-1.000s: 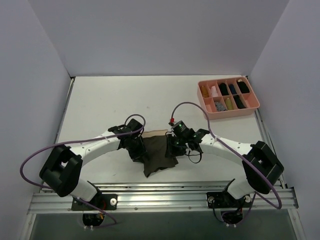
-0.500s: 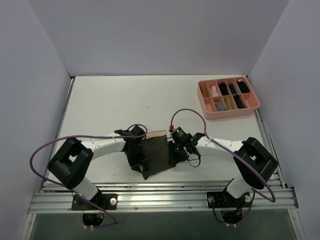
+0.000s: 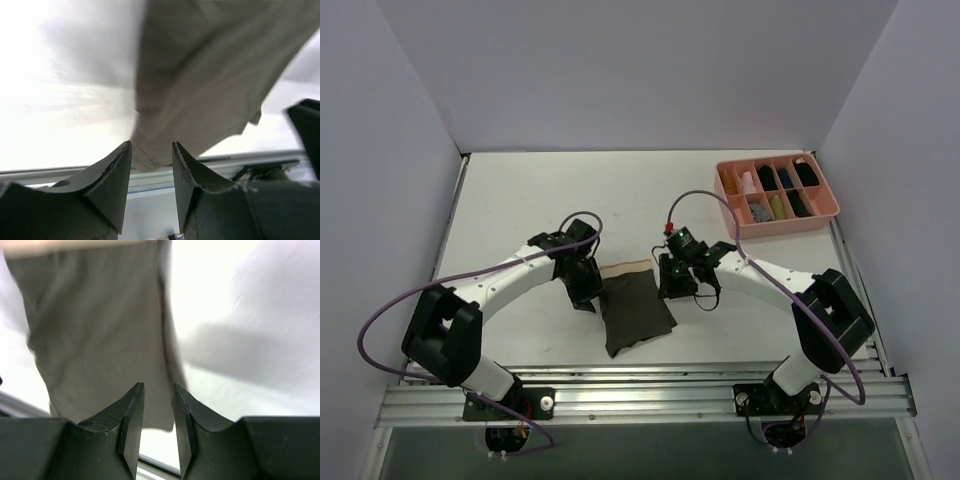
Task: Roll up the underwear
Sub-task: Fold the underwear
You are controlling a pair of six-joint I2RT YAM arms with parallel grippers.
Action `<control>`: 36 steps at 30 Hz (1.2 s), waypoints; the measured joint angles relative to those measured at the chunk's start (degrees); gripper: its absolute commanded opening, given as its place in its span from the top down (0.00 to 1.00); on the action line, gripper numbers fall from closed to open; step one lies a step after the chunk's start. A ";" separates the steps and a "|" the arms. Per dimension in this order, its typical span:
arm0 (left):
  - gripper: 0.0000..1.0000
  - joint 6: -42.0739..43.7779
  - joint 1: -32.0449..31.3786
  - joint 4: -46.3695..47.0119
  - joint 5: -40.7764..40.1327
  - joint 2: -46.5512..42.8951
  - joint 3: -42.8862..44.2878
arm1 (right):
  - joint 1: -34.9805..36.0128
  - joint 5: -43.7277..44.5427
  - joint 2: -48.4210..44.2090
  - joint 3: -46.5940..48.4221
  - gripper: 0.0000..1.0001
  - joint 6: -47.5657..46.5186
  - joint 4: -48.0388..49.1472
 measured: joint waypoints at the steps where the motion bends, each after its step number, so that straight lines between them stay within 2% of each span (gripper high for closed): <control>1: 0.54 0.81 1.31 0.04 0.04 0.13 0.13 | -1.27 0.07 0.90 1.60 0.74 -0.48 -0.52; 6: 0.55 5.51 10.36 0.07 0.55 5.11 1.29 | -6.75 1.29 9.86 12.37 0.75 -3.54 -0.57; 10: 0.55 10.56 15.52 1.01 1.49 14.53 8.74 | -9.40 2.12 11.82 14.38 0.75 -5.05 -1.62; 15: 0.59 14.80 15.67 4.83 4.46 23.04 19.21 | -10.19 2.19 9.60 12.13 0.75 -5.33 -2.78; 25: 0.61 15.82 14.58 9.20 11.43 31.12 24.98 | -12.66 1.92 -0.22 8.13 0.75 -6.14 -5.75; 28: 0.57 15.89 14.19 8.63 11.23 33.75 28.46 | -13.20 1.86 -0.74 7.80 0.75 -6.64 -5.99; 32: 0.53 15.91 14.23 6.78 7.34 32.39 29.09 | -13.60 1.60 -0.83 6.51 0.75 -7.67 -6.64; 36: 0.52 15.76 14.64 6.54 3.76 25.46 24.46 | -13.90 0.55 -0.83 5.46 0.75 -8.09 -6.71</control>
